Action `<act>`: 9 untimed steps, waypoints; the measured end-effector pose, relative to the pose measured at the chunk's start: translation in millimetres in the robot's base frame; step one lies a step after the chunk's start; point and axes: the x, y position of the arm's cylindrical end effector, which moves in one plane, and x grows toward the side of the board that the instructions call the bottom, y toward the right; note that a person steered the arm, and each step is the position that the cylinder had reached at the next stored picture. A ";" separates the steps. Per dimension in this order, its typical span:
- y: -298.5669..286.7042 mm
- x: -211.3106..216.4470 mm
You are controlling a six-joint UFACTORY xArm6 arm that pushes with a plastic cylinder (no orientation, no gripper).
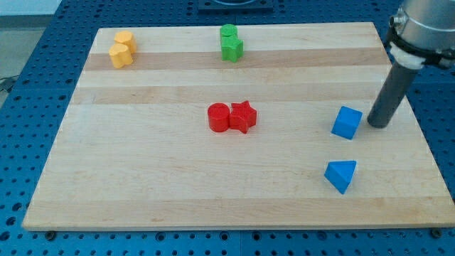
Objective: Move the blue cube close to red blocks
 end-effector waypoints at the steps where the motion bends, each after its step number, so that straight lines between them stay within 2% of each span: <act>1: -0.8 0.3; 2: -0.8 -1.4; 3: -27.1 -20.6; 5: -111.4 -22.3; 7: -39.2 -20.2; 8: -31.8 -13.2; 9: -58.9 3.5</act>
